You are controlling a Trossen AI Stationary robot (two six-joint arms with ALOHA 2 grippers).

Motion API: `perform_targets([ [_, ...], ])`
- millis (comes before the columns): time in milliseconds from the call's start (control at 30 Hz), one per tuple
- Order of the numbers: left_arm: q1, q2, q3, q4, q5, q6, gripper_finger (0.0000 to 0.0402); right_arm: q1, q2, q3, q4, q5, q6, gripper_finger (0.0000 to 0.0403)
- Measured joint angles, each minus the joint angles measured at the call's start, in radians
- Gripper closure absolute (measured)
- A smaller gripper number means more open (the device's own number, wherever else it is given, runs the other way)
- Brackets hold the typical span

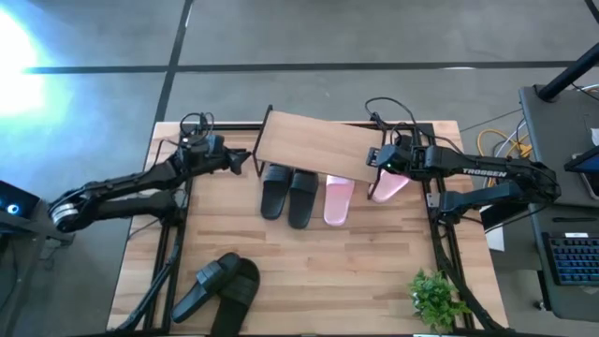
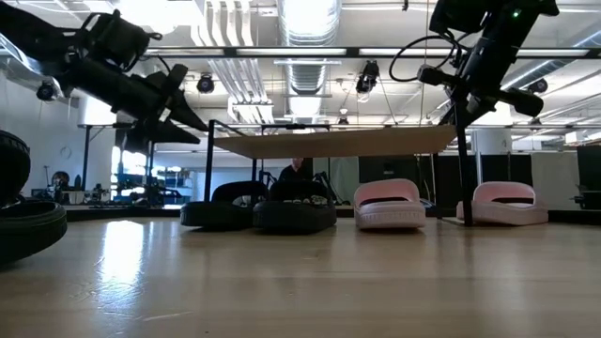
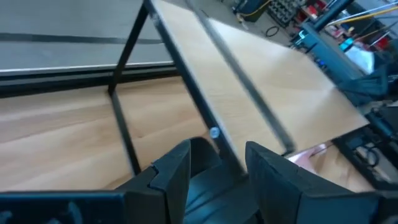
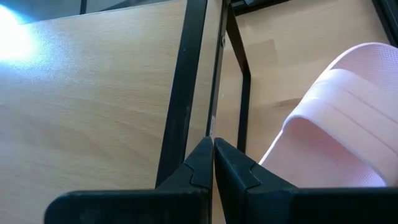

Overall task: Pick and place slides into the shelf
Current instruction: Adjust the shelf

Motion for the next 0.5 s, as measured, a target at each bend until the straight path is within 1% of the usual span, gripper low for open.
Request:
perform_targets([
  [67, 0.002, 0.028, 0.000, 0.008, 0.005, 0.001, 0.0261, 0.000, 0.000, 0.000, 0.000, 0.000, 0.000, 0.0394],
  [200, 0.005, 0.098, 0.001, 0.092, 0.068, 0.000, 0.0261, 0.000, 0.006, 0.000, -0.010, 0.001, -0.001, 0.0394],
  [300, 0.005, 0.136, 0.017, 0.112, 0.075, 0.001, 0.0261, -0.001, 0.022, 0.000, -0.019, -0.011, -0.007, 0.0394],
  [433, 0.006, 0.121, 0.020, 0.086, 0.101, 0.001, 0.0261, 0.001, 0.050, 0.001, -0.016, -0.047, -0.024, 0.0394],
  [500, 0.003, 0.081, 0.019, 0.024, 0.135, 0.000, 0.0261, 0.006, 0.059, 0.002, -0.009, -0.056, -0.038, 0.0394],
])
